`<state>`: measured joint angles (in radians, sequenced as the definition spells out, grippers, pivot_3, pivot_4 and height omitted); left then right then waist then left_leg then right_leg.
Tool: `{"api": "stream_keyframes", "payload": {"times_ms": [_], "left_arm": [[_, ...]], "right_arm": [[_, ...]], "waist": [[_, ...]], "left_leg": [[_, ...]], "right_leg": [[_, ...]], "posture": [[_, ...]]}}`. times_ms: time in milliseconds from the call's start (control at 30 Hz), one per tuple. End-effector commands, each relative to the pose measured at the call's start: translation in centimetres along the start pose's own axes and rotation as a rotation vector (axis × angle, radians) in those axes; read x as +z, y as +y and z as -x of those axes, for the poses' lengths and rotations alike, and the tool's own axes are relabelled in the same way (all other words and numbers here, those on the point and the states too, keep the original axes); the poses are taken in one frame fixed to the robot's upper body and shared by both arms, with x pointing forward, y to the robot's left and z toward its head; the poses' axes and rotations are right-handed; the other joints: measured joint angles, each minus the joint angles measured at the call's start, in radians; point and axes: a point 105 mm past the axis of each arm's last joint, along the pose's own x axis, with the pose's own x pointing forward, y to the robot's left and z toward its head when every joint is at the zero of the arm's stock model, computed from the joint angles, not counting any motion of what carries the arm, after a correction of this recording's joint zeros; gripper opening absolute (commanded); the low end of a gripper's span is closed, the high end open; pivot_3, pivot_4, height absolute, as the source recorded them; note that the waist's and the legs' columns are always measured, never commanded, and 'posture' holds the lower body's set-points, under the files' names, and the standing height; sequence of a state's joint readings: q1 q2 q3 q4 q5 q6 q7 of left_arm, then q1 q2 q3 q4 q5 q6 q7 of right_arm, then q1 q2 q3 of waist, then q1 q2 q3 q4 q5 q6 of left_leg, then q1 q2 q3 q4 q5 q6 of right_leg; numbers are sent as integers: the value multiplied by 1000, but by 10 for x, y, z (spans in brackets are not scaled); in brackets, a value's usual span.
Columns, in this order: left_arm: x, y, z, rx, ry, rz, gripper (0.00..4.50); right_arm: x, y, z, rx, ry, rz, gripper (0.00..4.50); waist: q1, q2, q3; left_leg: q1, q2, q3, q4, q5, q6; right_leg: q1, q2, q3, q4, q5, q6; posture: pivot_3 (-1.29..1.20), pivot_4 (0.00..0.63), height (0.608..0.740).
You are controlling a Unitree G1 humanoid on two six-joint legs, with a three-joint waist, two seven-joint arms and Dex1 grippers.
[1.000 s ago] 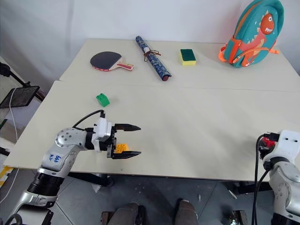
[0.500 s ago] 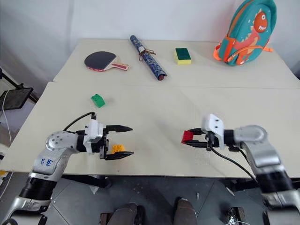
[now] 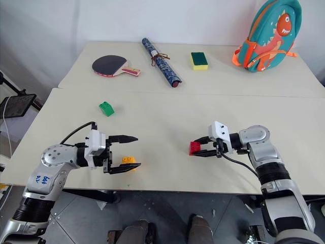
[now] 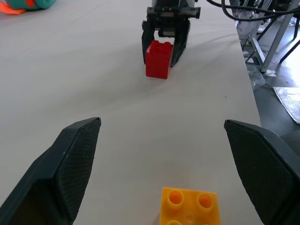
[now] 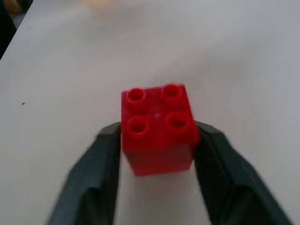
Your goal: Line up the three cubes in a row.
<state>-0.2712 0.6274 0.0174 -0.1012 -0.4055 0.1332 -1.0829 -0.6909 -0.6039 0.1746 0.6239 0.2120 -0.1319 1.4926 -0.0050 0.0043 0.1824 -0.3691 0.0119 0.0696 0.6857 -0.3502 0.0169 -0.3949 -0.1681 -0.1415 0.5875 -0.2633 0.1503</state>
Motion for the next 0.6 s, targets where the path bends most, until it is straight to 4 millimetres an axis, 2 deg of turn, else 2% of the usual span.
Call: {"api": "stream_keyframes", "payload": {"times_ms": [33,67,133,200,267,300,400,500,600], "left_arm": [[12,11,14,128,-76,-6,4500],[13,15,19,170,-90,-6,4500],[11,31,47,391,-148,21,4500],[5,36,70,541,-167,56,4500],[-11,33,103,717,-154,98,4500],[-20,29,120,806,-137,118,4500],[-44,16,151,968,-88,170,4500],[-68,-2,173,1063,-26,227,4500],[-76,-5,174,1071,-22,238,4500]], "right_arm": [[15,-7,6,-33,-55,48,3536],[19,-7,7,-47,-74,58,3855],[37,-8,15,-125,-189,72,4469],[51,-5,23,-193,-278,97,4469],[61,6,33,-253,-387,112,4469],[60,13,38,-276,-410,93,4469],[57,27,45,-323,-439,41,4469],[58,34,58,-416,-487,37,4469],[55,42,69,-483,-473,51,4469]], "waist": [[0,0,0],[0,0,0],[1,0,0],[1,0,0],[2,0,0],[3,0,0],[6,0,0],[11,0,0],[21,0,0]], "left_leg": [[0,0,0,0,0,0],[0,0,0,0,0,0],[0,0,-1,0,0,0],[0,1,-4,0,-1,-1],[0,1,-4,0,-1,-1],[0,1,-4,0,-1,-2],[1,1,-3,-1,-2,-1],[1,0,-2,0,-2,-1],[1,1,-2,0,-2,-1]], "right_leg": [[0,0,0,0,0,0],[0,0,0,0,0,0],[0,0,0,0,0,0],[0,0,0,1,0,0],[0,0,-1,1,0,0],[0,0,-1,1,0,0],[0,0,-1,1,0,0],[1,0,0,0,0,0],[1,0,0,-1,0,-1]], "posture": [[0,150,740],[0,150,740],[0,150,740],[0,150,740],[0,150,740],[0,150,740],[0,150,740],[0,150,740],[0,150,740]]}}
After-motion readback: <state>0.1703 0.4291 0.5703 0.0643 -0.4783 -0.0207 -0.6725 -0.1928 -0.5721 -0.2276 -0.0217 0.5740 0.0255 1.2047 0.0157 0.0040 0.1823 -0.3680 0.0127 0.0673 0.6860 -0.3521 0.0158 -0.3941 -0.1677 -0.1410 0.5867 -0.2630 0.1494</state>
